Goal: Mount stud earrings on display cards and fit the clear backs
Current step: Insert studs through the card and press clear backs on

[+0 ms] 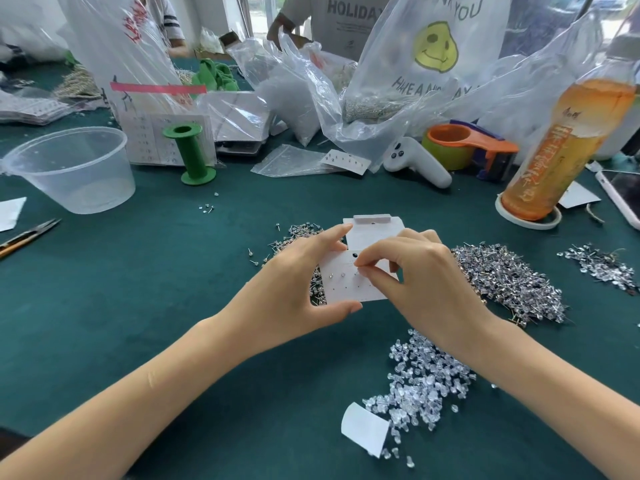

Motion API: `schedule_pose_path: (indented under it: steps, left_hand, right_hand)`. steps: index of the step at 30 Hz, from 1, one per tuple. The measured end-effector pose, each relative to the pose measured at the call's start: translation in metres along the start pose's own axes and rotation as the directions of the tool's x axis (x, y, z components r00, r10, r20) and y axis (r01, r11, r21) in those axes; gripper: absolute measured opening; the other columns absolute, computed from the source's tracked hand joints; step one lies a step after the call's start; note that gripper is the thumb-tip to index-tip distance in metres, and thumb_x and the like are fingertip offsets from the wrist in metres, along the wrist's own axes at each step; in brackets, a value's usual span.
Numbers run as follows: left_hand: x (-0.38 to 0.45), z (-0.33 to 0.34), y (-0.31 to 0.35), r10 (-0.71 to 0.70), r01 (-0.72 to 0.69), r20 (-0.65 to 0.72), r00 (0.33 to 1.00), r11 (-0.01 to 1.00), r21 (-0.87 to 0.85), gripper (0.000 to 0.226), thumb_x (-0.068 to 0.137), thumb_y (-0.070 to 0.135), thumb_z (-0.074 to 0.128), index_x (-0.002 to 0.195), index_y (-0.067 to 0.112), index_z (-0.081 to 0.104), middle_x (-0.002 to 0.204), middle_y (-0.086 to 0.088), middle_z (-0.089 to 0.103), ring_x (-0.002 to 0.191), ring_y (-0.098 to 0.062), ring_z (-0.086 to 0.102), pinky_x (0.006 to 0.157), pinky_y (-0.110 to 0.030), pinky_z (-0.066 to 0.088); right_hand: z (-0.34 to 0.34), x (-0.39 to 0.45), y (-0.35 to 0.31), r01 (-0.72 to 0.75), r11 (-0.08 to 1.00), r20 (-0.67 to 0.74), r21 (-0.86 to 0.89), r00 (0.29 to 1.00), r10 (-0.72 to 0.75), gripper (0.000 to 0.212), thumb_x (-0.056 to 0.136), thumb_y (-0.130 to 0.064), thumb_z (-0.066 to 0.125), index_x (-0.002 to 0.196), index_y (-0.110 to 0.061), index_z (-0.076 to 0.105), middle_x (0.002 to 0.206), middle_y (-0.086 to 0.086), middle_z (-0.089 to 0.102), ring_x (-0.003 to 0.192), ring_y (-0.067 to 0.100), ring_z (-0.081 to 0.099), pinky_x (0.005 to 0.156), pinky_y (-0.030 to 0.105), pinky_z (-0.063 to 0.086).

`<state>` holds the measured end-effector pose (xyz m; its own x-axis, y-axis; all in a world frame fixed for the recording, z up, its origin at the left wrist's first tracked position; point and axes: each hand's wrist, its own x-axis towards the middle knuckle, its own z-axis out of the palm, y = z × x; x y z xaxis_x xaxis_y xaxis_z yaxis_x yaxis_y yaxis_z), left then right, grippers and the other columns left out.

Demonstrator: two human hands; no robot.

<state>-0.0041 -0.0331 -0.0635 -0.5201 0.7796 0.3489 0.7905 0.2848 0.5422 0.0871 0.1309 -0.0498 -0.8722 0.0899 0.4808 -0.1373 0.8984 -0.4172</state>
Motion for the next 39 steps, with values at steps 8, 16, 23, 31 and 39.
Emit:
schedule_pose_path:
  steps: [8,16,23,31,39]
  left_hand:
    - [0.001,0.001,-0.003,-0.029,0.028,-0.009,1.0,0.997,-0.068,0.086,0.071,0.037,0.08,0.143,0.027,0.034,0.121,0.012,0.058,0.113,0.003,0.05,0.098,-0.007,0.032]
    - [0.008,-0.003,-0.017,-0.171,0.159,-0.057,0.984,0.973,-0.17,0.082,0.07,0.036,0.08,0.14,0.03,0.037,0.12,0.013,0.06,0.11,0.003,0.054,0.097,-0.01,0.037]
    - [0.011,-0.008,-0.023,-0.208,0.192,-0.147,0.967,0.975,-0.112,0.083,0.072,0.032,0.08,0.142,0.022,0.037,0.122,0.003,0.058,0.111,-0.007,0.054,0.096,-0.006,0.033]
    - [0.012,-0.008,-0.024,-0.217,0.204,-0.153,0.964,0.974,-0.095,0.083,0.073,0.036,0.078,0.142,0.025,0.034,0.122,0.004,0.057,0.11,-0.006,0.052,0.093,-0.004,0.032]
    - [0.012,-0.01,-0.026,-0.211,0.199,-0.154,0.965,0.976,-0.088,0.083,0.072,0.037,0.078,0.141,0.027,0.034,0.121,0.004,0.057,0.11,-0.007,0.053,0.091,-0.002,0.031]
  right_hand:
    - [0.004,0.0,0.0,0.111,0.992,-0.018,-0.067,0.994,-0.112,0.012,0.078,-0.009,0.075,0.09,-0.012,0.076,0.085,0.0,0.072,0.078,0.025,0.06,0.076,0.033,0.03]
    - [-0.015,0.004,0.01,-0.081,0.983,-0.026,0.162,0.996,0.086,0.014,0.078,-0.04,0.066,0.073,-0.027,0.066,0.073,-0.019,0.062,0.075,0.0,0.046,0.073,0.012,0.033]
    - [0.008,0.001,0.013,-0.113,0.993,0.262,0.019,0.96,0.104,0.011,0.082,-0.034,0.072,0.09,-0.027,0.073,0.08,-0.014,0.063,0.087,0.013,0.048,0.082,0.032,0.043]
    - [0.027,0.008,0.011,-0.142,0.99,0.18,0.005,0.974,0.139,0.009,0.082,-0.031,0.072,0.09,-0.026,0.073,0.082,-0.01,0.066,0.089,0.015,0.05,0.081,0.032,0.042]
    - [0.03,0.009,0.007,-0.14,0.99,0.169,0.03,0.977,0.133,0.002,0.083,-0.028,0.072,0.084,-0.028,0.073,0.076,-0.015,0.064,0.084,0.012,0.048,0.075,0.027,0.035]
